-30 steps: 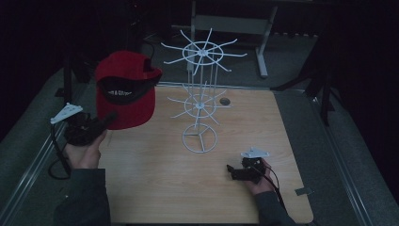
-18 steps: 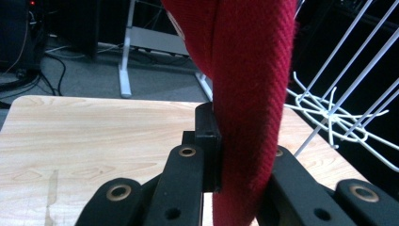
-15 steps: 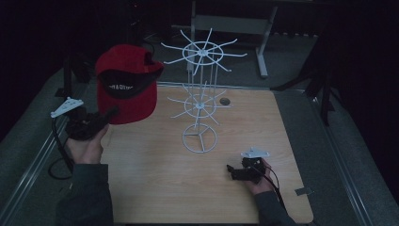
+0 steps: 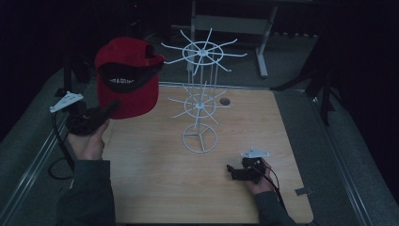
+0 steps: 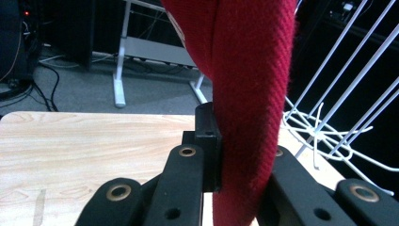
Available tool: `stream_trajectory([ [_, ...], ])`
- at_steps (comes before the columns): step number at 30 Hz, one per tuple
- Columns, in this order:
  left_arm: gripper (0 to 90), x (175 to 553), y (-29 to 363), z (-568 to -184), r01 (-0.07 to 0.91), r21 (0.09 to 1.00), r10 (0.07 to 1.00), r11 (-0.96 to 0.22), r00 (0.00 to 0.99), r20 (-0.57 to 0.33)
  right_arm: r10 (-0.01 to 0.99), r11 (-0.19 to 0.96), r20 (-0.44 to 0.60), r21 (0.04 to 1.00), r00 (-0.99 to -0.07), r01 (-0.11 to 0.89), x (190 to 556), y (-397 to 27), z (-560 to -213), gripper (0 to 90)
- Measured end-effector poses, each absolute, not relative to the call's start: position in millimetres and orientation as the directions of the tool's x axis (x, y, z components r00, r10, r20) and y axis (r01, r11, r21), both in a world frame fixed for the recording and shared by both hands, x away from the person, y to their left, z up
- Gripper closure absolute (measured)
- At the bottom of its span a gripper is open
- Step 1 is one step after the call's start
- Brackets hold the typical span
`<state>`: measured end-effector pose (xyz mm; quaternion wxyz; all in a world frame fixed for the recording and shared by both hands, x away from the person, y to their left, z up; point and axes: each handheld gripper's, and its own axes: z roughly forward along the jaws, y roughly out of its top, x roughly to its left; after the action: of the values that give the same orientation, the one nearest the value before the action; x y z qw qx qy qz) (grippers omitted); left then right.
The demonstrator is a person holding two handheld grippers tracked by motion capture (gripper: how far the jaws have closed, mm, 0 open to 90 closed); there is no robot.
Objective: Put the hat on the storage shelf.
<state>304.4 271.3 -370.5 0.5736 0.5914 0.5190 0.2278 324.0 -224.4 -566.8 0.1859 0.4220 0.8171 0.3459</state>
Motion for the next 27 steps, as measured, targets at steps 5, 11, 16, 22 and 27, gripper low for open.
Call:
stream_trajectory([
  [5,85.7,305,269,-368,0.343,0.915,0.87,0.212,0.361,-0.337,0.818,0.405,-0.012,0.722,-0.575,0.561,324,-224,-567,14.7],
  [11,85.7,307,267,-361,0.328,0.919,0.865,0.219,0.369,-0.339,0.818,0.405,-0.012,0.722,-0.575,0.561,324,-224,-567,14.7],
  [16,85.7,309,263,-352,0.315,0.925,0.866,0.213,0.378,-0.328,0.818,0.405,-0.012,0.722,-0.575,0.561,324,-224,-567,14.7],
  [22,85.7,311,261,-344,0.301,0.929,0.866,0.217,0.38,-0.326,0.818,0.404,-0.011,0.722,-0.575,0.562,324,-224,-567,14.7],
  [27,85.7,312,261,-341,0.296,0.926,0.853,0.236,0.393,-0.343,0.818,0.404,-0.011,0.722,-0.575,0.562,324,-224,-567,14.7],
])
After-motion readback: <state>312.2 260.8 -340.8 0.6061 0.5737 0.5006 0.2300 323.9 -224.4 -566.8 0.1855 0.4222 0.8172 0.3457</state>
